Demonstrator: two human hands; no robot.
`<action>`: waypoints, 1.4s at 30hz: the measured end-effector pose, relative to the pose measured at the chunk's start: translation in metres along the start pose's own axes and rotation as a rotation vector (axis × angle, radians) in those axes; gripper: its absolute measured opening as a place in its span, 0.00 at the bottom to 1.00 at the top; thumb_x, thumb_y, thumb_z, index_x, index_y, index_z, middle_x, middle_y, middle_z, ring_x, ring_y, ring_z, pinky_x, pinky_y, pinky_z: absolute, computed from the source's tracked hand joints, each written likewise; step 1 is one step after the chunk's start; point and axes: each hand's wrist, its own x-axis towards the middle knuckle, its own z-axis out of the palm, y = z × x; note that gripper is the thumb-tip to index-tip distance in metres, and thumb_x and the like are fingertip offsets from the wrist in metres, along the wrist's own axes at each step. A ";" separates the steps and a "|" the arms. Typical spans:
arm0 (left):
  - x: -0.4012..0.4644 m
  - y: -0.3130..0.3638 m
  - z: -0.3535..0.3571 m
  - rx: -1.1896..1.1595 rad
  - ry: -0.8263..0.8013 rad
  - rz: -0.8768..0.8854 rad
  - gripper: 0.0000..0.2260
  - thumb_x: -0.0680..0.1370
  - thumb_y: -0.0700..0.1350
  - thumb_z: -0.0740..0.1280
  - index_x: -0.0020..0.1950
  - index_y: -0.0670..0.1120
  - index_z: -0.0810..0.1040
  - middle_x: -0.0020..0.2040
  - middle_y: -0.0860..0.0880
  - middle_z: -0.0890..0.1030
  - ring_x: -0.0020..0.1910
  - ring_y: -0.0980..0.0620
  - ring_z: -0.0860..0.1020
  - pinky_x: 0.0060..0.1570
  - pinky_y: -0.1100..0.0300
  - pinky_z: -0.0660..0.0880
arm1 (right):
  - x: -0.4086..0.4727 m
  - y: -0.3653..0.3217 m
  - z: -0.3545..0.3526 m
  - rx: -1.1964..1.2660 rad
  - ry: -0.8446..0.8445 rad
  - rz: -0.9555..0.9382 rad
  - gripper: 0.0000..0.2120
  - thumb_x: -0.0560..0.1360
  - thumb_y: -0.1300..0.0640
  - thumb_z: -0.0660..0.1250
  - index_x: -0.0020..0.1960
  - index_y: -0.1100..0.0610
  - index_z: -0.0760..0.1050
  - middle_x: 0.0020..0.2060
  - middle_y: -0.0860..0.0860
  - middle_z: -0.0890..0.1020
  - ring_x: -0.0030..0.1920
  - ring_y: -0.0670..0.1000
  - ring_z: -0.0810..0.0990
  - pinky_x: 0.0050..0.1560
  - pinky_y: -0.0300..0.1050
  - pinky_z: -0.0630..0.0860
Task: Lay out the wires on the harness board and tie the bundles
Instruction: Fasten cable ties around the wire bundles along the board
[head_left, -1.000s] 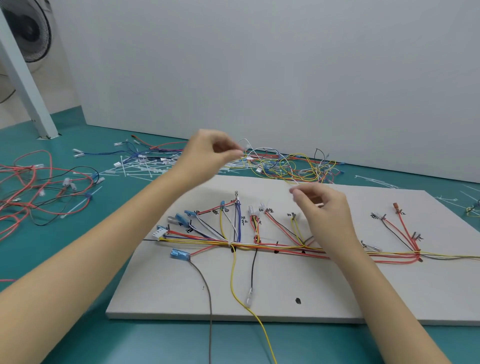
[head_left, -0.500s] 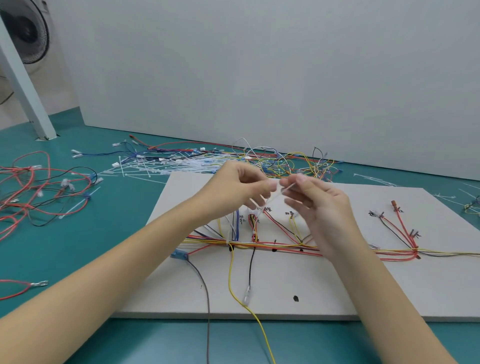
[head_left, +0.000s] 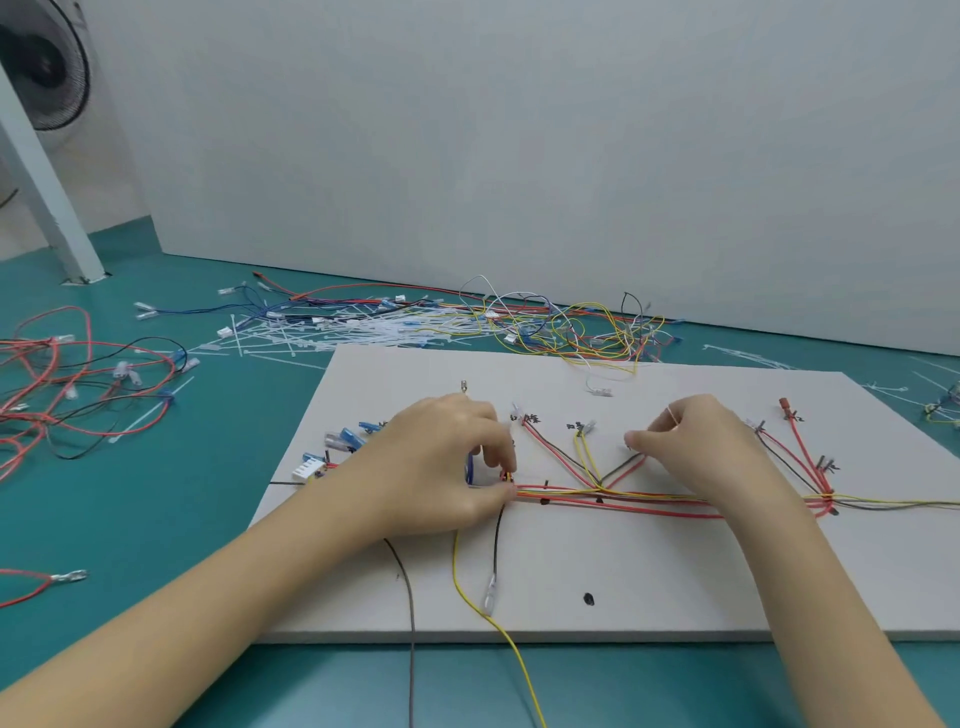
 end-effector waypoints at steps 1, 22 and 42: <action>0.000 -0.001 0.001 0.002 -0.012 -0.007 0.05 0.73 0.54 0.71 0.45 0.54 0.82 0.40 0.57 0.78 0.43 0.58 0.74 0.48 0.56 0.73 | 0.001 0.002 0.000 -0.023 -0.014 0.014 0.11 0.73 0.49 0.70 0.41 0.57 0.75 0.38 0.53 0.80 0.45 0.57 0.79 0.41 0.44 0.70; -0.002 0.018 0.021 0.208 -0.049 -0.165 0.03 0.83 0.45 0.55 0.49 0.50 0.65 0.51 0.51 0.71 0.54 0.50 0.68 0.53 0.57 0.67 | 0.002 -0.002 0.023 -0.246 0.088 -0.041 0.15 0.78 0.54 0.57 0.34 0.57 0.62 0.31 0.52 0.68 0.41 0.59 0.71 0.39 0.45 0.63; -0.010 -0.063 -0.071 -0.397 -0.570 -0.197 0.21 0.61 0.46 0.67 0.51 0.61 0.83 0.44 0.61 0.79 0.44 0.61 0.75 0.37 0.68 0.72 | 0.004 -0.026 0.040 -0.137 0.154 -0.147 0.14 0.75 0.51 0.59 0.35 0.58 0.65 0.35 0.53 0.74 0.38 0.59 0.73 0.36 0.45 0.65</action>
